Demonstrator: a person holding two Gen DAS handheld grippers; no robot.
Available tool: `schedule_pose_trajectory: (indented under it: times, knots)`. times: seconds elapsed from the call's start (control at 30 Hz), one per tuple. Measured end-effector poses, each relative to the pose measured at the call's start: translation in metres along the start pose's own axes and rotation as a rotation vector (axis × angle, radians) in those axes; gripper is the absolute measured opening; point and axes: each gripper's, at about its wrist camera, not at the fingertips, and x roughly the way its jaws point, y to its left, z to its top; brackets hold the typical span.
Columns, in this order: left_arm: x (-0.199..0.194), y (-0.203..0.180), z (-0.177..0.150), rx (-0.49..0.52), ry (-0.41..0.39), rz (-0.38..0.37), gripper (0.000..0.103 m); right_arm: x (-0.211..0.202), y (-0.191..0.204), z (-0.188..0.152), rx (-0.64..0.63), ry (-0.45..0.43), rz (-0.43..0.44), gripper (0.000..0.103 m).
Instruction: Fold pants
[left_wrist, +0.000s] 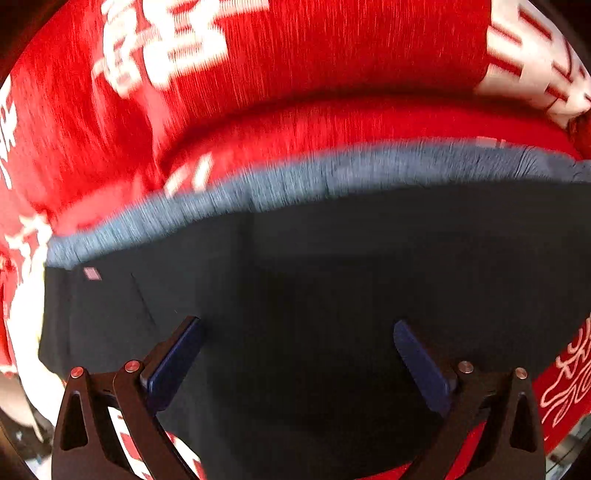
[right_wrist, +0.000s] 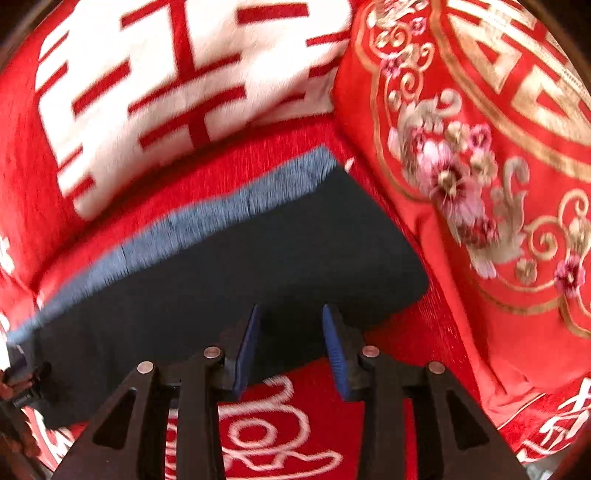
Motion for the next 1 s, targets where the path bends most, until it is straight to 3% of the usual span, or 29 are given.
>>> schedule_pose_trajectory:
  times: [0.03, 0.1, 0.2, 0.33, 0.47, 0.6, 0.67, 0.73, 0.83, 1.0]
  knots:
    - [-0.001, 0.004, -0.003, -0.041, -0.029, -0.022, 0.103, 0.008, 0.021, -0.012, -0.003, 0.007, -0.010, 0.039]
    - [0.001, 0.010, -0.004, -0.072, -0.022, -0.054, 0.103, 0.012, 0.013, -0.010, 0.007, -0.022, -0.011, 0.039]
    - [-0.001, 0.007, -0.004, -0.059, -0.021, -0.036, 0.103, 0.001, 0.010, -0.004, 0.036, -0.033, -0.038, 0.039]
    - [-0.004, 0.001, -0.005, -0.059, -0.035, -0.003, 0.103, -0.015, 0.037, 0.007, -0.051, -0.099, 0.055, 0.039]
    - [-0.004, 0.003, -0.006, -0.098, -0.028, 0.000, 0.103, 0.017, 0.062, 0.036, -0.075, -0.066, 0.100, 0.039]
    - [-0.006, 0.002, -0.010, -0.096, -0.052, 0.005, 0.103, 0.045, 0.045, 0.058, -0.009, -0.059, 0.035, 0.037]
    - [-0.013, -0.001, -0.016, -0.108, -0.057, 0.000, 0.103, 0.045, 0.033, 0.067, 0.004, -0.076, -0.057, 0.036]
    - [-0.010, 0.001, -0.020, -0.124, -0.057, -0.006, 0.103, 0.038, 0.027, 0.070, 0.015, -0.068, -0.062, 0.039]
    - [-0.009, 0.000, -0.022, -0.131, -0.057, -0.007, 0.103, 0.015, 0.035, 0.052, -0.030, -0.062, -0.054, 0.046]
    - [-0.007, 0.002, -0.019, -0.125, -0.044, -0.005, 0.103, -0.017, 0.071, -0.013, -0.130, -0.023, 0.034, 0.047]
